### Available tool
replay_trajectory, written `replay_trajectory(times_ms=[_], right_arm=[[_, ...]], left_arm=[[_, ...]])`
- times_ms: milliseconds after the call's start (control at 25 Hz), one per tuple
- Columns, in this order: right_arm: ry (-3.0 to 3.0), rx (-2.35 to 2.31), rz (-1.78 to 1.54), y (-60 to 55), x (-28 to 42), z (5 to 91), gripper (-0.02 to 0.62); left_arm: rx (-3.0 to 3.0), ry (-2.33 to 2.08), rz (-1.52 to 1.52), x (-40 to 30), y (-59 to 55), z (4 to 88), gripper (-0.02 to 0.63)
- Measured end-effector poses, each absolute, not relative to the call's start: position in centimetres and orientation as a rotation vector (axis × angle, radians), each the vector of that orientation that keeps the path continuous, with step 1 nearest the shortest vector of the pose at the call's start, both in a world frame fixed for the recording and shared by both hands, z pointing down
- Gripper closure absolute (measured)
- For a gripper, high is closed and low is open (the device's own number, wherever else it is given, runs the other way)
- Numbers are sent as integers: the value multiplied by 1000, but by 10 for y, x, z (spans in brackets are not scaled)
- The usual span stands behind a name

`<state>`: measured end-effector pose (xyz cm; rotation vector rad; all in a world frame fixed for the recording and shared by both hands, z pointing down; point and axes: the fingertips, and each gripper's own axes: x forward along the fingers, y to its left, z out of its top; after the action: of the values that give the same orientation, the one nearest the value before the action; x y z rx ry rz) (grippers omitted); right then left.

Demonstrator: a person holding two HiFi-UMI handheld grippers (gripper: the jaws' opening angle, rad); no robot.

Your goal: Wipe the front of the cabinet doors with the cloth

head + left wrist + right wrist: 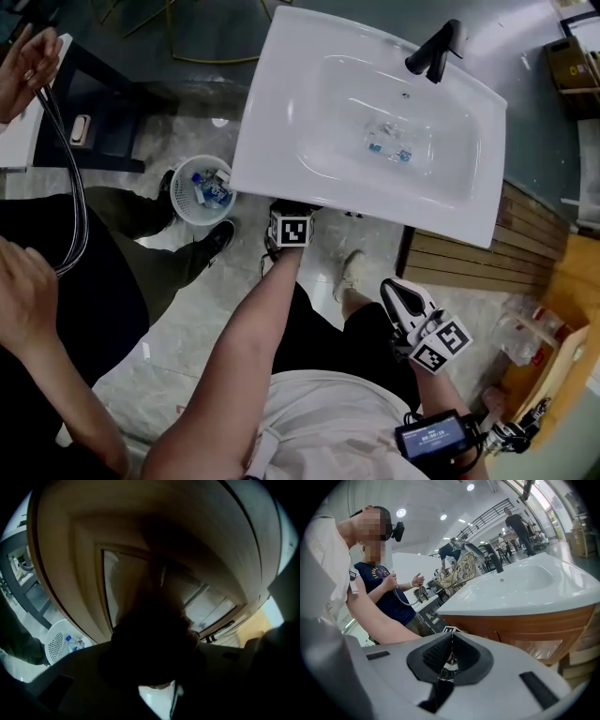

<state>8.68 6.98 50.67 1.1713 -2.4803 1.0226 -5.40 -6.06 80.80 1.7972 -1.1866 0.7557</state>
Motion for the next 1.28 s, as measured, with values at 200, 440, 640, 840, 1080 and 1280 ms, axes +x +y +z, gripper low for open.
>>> replay_trajectory(times_ms=[200,440,640,840,1080,1280], right_arm=[[-2476,1134,1034,72,101,513,581],[-2478,1095,1018,69,126,513,581],[-2486,1061,1019,69,144,513,581],[-2510,1034,1016,63,153,509,581],[-2515,997,1035,68,167,509,581],[-2530,955,1050,65,174,507,581]], left_arm=[[1824,-1168,784,-35,-58,811,445],[1923,-1086,863,10,-48,815,445],[1927,-1105,884,20,-42,815,445],[1926,-1084,920,38,-30,816,445],[1881,-1103,905,65,-9,814,445],[1767,-1136,800,85,-1,805,445]])
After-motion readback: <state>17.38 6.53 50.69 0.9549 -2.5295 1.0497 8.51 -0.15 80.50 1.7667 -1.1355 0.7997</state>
